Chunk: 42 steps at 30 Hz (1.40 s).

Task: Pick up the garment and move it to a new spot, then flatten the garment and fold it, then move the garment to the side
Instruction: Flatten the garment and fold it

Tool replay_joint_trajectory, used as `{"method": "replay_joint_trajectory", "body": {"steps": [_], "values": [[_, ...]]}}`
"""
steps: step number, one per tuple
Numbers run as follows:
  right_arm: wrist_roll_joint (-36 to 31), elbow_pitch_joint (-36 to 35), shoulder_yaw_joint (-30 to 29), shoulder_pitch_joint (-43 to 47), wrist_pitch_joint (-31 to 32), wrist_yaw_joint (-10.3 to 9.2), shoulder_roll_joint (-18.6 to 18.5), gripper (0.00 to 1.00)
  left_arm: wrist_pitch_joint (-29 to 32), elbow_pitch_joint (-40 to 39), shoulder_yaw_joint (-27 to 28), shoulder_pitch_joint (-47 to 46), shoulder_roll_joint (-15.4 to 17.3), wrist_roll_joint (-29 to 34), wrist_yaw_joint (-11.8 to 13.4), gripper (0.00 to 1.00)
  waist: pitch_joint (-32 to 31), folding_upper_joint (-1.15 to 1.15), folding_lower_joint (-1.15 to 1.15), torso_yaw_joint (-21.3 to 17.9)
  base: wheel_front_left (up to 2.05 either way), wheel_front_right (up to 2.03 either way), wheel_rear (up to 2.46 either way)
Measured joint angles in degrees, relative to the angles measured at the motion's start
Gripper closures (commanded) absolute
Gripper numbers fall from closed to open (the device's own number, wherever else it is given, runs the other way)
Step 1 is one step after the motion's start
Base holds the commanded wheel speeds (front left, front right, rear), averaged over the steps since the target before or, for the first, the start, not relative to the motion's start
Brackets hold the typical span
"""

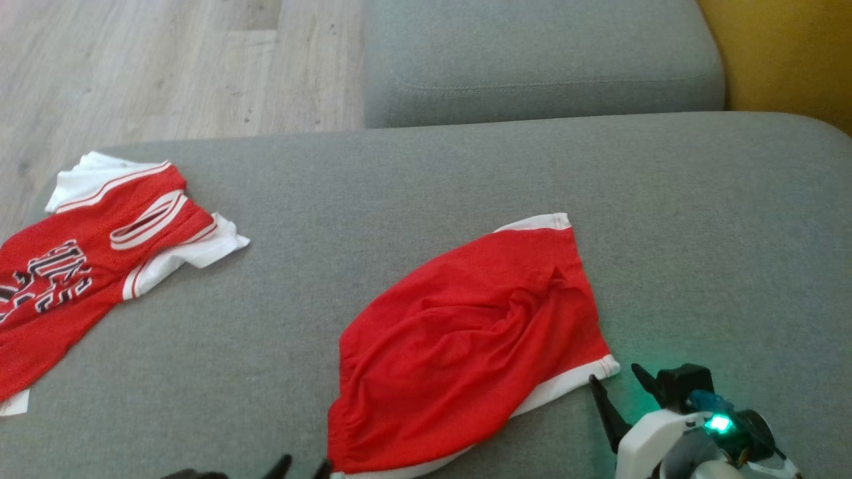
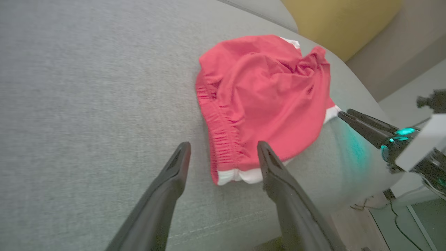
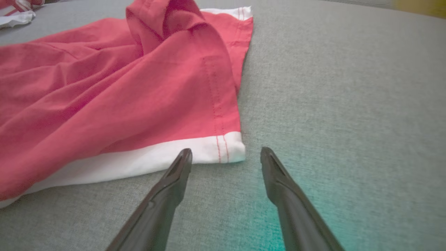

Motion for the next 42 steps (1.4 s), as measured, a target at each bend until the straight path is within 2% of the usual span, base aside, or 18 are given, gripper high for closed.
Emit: {"method": "replay_joint_trajectory", "body": {"steps": [5,14,23,40,41,42], "values": [[0.1,1.1,0.2,-0.4,0.5,0.00,0.0,0.00,1.8,-0.6,-3.4,-0.3,0.7,-1.2,0.0,0.00,0.9,0.00,0.00,1.0,0.00,0.00,0.00],[0.0,2.2,1.1,-4.1,0.4,0.00,0.0,0.00,2.1,3.7,-6.3,-2.9,1.7,-1.9,0.0,0.00,3.1,0.00,0.01,0.5,0.00,0.00,0.00],[0.0,3.1,2.1,-5.1,0.4,0.00,0.0,0.00,0.6,7.0,-9.9,-6.2,2.4,-5.7,0.0,0.00,4.6,0.00,0.01,-0.3,0.00,0.00,0.00],[2.2,3.3,5.1,-7.2,0.5,0.00,-0.1,0.00,-2.5,12.0,-14.2,-10.6,3.6,-8.9,0.0,0.00,6.1,0.00,0.00,-1.6,0.00,0.00,0.00],[2.3,3.3,5.2,-7.3,0.5,0.00,-0.1,0.00,-2.8,12.1,-14.6,-10.9,3.6,-9.1,0.0,0.02,6.2,0.00,0.00,-1.6,0.00,0.00,0.00],[2.6,3.2,5.3,-7.3,0.5,0.00,-0.2,0.00,-3.0,12.1,-15.0,-11.2,3.7,-9.5,0.0,0.15,6.4,0.00,0.00,-1.6,0.00,0.00,0.00]]}}
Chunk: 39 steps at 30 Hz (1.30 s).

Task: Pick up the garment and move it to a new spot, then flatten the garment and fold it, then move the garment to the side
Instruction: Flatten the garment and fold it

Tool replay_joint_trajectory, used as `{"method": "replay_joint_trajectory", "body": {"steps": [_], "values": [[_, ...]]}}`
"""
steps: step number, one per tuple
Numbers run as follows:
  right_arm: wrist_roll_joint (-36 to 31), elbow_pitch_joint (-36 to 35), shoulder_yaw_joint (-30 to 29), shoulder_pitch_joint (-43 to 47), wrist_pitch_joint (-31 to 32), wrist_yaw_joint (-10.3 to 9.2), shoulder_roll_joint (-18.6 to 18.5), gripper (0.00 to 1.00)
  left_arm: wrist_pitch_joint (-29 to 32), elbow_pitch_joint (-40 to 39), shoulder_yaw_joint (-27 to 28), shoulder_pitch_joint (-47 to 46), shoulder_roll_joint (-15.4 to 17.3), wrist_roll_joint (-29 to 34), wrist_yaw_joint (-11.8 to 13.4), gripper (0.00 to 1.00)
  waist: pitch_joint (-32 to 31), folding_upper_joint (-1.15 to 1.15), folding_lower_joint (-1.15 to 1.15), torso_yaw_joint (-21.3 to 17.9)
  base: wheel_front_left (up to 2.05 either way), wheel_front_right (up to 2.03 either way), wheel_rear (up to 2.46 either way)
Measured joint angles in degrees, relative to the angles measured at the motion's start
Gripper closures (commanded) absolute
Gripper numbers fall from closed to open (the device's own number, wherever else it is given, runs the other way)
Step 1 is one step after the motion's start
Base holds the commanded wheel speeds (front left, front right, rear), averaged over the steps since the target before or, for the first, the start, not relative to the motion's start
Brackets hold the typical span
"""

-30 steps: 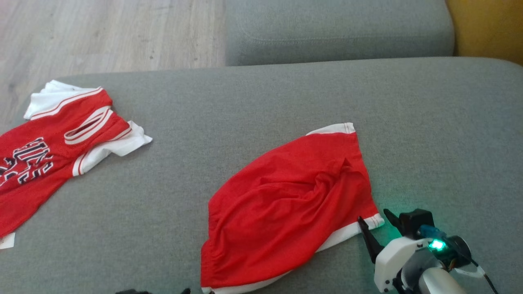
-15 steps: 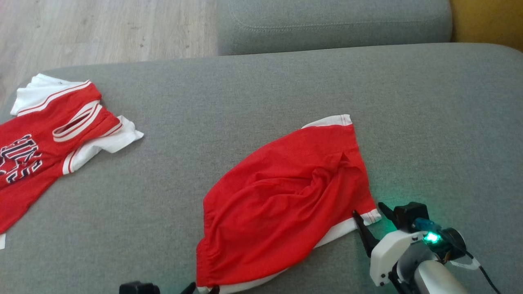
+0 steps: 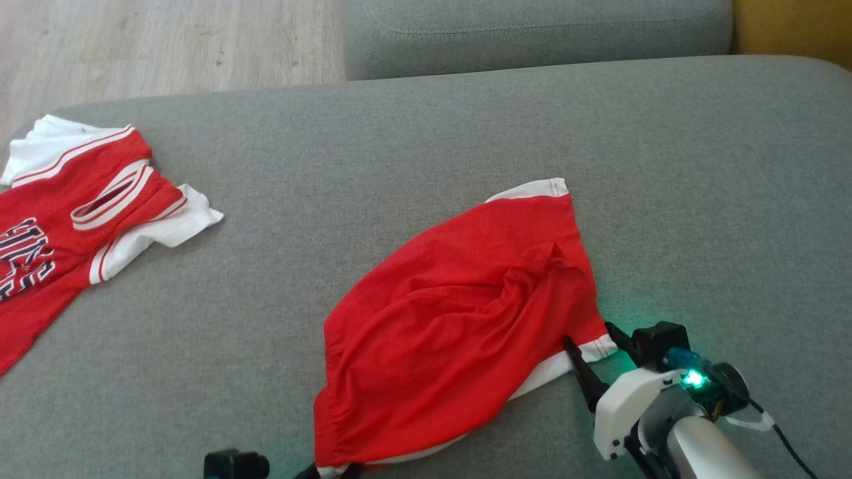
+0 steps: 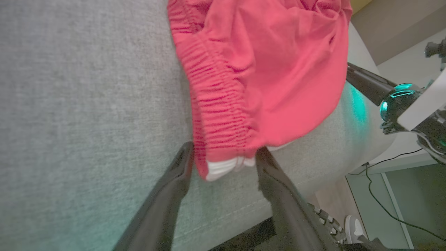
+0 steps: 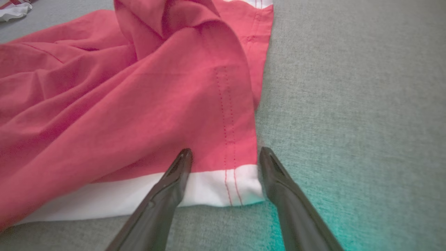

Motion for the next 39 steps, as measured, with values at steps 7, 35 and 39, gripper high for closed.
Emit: {"method": "replay_joint_trajectory", "body": {"steps": [7,35,39], "values": [[3.4,0.0,2.2,-1.0,1.7,0.00,-0.3,1.00,-1.7,0.1,-2.3,-2.1,0.8,-1.8,0.0,1.00,0.2,0.00,0.00,-0.1,0.00,0.00,0.00],[45.3,-68.3,-23.8,8.7,31.4,0.00,0.3,1.00,-1.5,-52.0,7.1,-11.5,13.7,-29.0,0.9,1.00,-0.6,0.00,-0.01,-4.1,0.00,0.00,0.00],[43.5,-64.3,-25.2,-6.7,37.8,0.00,2.8,1.00,3.1,-46.6,9.2,-26.5,13.5,-30.5,3.9,1.00,2.8,0.00,-0.01,-4.6,0.00,0.00,0.00]]}}
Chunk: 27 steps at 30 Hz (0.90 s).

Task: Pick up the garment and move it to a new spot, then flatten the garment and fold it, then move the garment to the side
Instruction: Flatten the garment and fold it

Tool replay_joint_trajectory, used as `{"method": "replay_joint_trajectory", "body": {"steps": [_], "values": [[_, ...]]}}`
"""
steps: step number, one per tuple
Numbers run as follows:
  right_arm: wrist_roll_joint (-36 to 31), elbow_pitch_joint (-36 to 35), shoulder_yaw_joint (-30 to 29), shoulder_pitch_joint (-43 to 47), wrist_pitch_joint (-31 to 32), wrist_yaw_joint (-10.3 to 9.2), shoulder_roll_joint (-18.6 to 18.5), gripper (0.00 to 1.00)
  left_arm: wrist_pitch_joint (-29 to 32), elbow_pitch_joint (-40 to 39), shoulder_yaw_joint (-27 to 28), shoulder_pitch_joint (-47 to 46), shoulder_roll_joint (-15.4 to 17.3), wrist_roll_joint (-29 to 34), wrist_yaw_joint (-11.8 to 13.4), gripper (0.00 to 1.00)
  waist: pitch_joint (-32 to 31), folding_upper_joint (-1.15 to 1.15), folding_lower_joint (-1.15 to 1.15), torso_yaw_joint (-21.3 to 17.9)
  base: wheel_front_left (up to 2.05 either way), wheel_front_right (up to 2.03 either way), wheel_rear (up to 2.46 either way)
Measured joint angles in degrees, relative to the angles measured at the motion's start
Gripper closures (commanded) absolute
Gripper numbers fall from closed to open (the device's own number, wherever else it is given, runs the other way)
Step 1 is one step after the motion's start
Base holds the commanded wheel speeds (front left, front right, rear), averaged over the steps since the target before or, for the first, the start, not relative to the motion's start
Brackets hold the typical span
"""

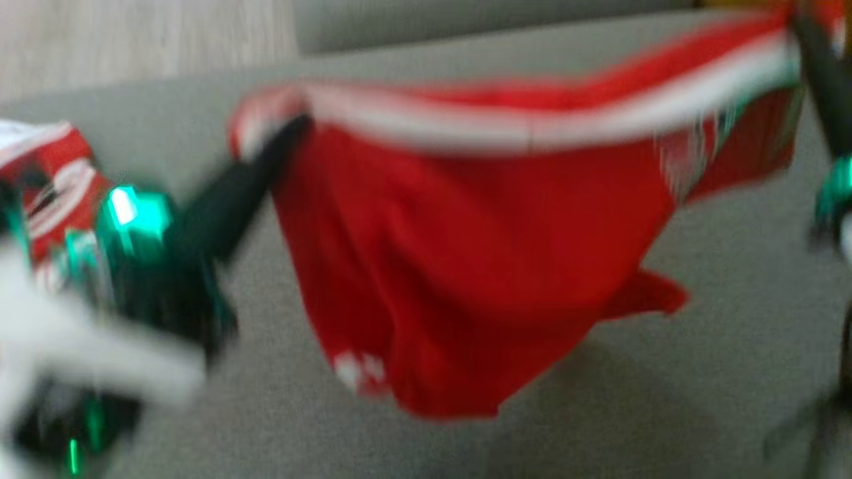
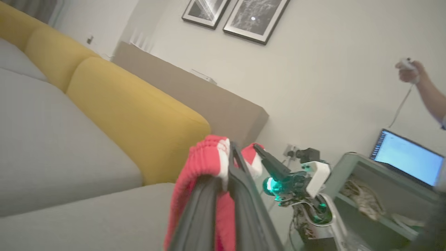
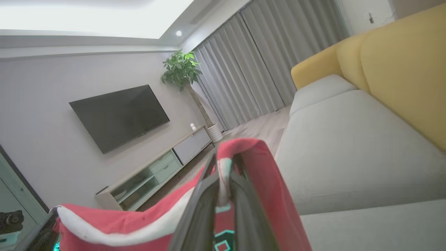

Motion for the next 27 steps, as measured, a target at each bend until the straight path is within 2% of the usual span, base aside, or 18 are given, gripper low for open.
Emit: {"method": "replay_joint_trajectory", "body": {"steps": [3,7,10,12,15,18,21,24,27], "values": [[-4.5,9.6,-1.4,-13.8,1.9,0.00,0.5,1.00,2.8,9.8,-0.1,-14.1,-2.5,1.7,1.7,1.00,3.9,0.00,0.02,-0.1,0.00,0.00,0.00],[-8.4,27.2,-3.0,-33.6,-3.3,0.00,0.5,1.00,3.5,27.7,-2.2,-34.2,-8.1,8.8,1.6,1.00,9.7,0.00,0.03,0.4,0.00,0.00,0.00],[-11.7,40.5,-3.2,-48.6,-10.3,0.00,0.5,1.00,-0.3,41.8,-2.8,-47.6,-12.5,15.9,0.5,1.00,14.2,0.00,0.04,0.9,0.00,0.00,0.00],[-13.3,48.5,-3.3,-57.0,-15.8,0.00,0.5,1.00,-5.4,49.7,-2.7,-54.6,-15.1,20.0,-0.3,1.00,16.9,-0.01,0.04,1.3,0.00,0.00,0.00],[-15.7,58.1,-1.5,-65.1,-22.0,0.01,0.5,1.00,-11.7,59.3,-3.2,-62.0,-16.9,25.4,-2.0,1.00,20.5,0.00,0.03,1.8,0.00,0.00,0.00],[-15.4,64.3,1.1,-66.2,-26.5,0.03,0.5,1.00,-17.3,66.1,-4.5,-63.9,-17.8,27.2,-3.1,1.00,23.1,-0.01,0.04,2.1,0.00,0.00,0.00],[-14.9,66.2,3.0,-62.2,-29.1,0.03,0.4,1.00,-20.1,68.6,-7.8,-61.0,-18.5,26.7,-3.4,1.00,24.0,-0.01,0.04,2.3,0.00,0.00,0.00],[-14.5,64.0,4.6,-53.2,-29.6,0.03,0.2,1.00,-21.9,64.7,-14.0,-54.5,-18.2,22.9,-3.4,1.00,23.0,0.00,0.00,2.5,0.00,0.00,0.00],[-14.3,58.8,4.6,-40.3,-28.6,0.03,0.2,1.00,-23.9,58.8,-19.1,-44.6,-16.3,18.3,-3.4,1.00,21.2,0.00,-0.01,2.6,0.00,0.00,0.00]]}}
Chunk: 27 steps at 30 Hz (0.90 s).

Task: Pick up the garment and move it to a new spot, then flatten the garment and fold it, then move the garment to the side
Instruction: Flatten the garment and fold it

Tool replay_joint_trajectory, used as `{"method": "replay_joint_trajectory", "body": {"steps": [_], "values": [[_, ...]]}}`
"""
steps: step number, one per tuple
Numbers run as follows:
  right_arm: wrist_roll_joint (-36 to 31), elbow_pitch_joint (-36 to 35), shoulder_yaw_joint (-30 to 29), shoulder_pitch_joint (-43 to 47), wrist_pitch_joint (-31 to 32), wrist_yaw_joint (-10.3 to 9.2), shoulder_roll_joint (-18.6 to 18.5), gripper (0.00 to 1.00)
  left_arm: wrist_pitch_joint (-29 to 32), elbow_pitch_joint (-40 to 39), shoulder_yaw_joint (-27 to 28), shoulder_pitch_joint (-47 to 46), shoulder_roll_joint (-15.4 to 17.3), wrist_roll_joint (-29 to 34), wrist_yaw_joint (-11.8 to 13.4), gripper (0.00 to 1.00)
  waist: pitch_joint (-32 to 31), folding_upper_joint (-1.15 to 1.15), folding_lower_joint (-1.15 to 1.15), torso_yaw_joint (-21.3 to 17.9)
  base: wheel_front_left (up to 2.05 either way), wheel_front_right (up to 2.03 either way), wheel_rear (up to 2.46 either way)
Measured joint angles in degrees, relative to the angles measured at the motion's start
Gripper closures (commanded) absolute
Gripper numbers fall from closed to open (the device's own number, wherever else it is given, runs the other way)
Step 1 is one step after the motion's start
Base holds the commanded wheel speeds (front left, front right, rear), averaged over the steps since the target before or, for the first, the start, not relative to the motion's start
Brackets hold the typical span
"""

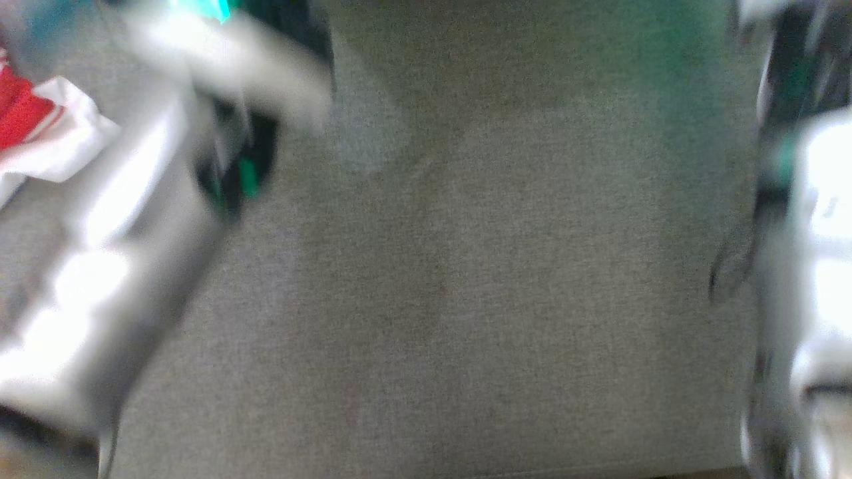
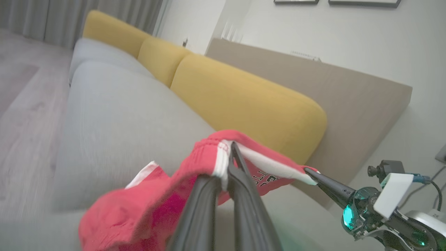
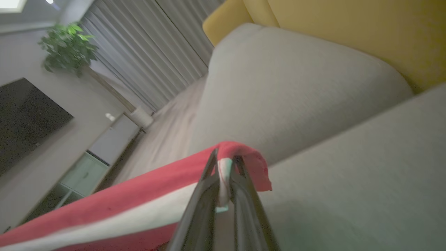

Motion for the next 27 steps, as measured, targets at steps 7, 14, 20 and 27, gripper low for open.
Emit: {"method": "replay_joint_trajectory", "body": {"steps": [7,14,20,27], "values": [[-2.1,-19.6,-4.3,39.2,7.5,0.01,-0.6,1.00,-3.4,-13.7,-9.1,31.1,7.3,-3.3,0.2,1.00,-7.5,0.00,-0.02,0.2,0.00,0.00,0.00],[-0.3,-42.0,-11.4,65.1,17.6,0.02,1.1,1.00,-3.9,-25.0,-11.8,51.5,9.2,-2.9,6.6,1.00,-14.7,0.01,-0.03,1.5,0.00,0.00,0.00],[3.3,-51.6,-14.9,75.5,21.7,0.02,1.6,1.00,-3.9,-31.9,-10.7,57.9,8.7,-4.8,8.2,1.00,-16.3,0.01,-0.02,4.4,0.00,0.00,0.00],[-1.4,-50.1,-13.7,60.1,29.3,0.01,1.5,1.00,-2.8,-30.9,-6.1,56.0,4.6,-14.6,4.5,1.00,-14.3,0.01,0.01,7.3,0.00,0.00,0.00]]}}
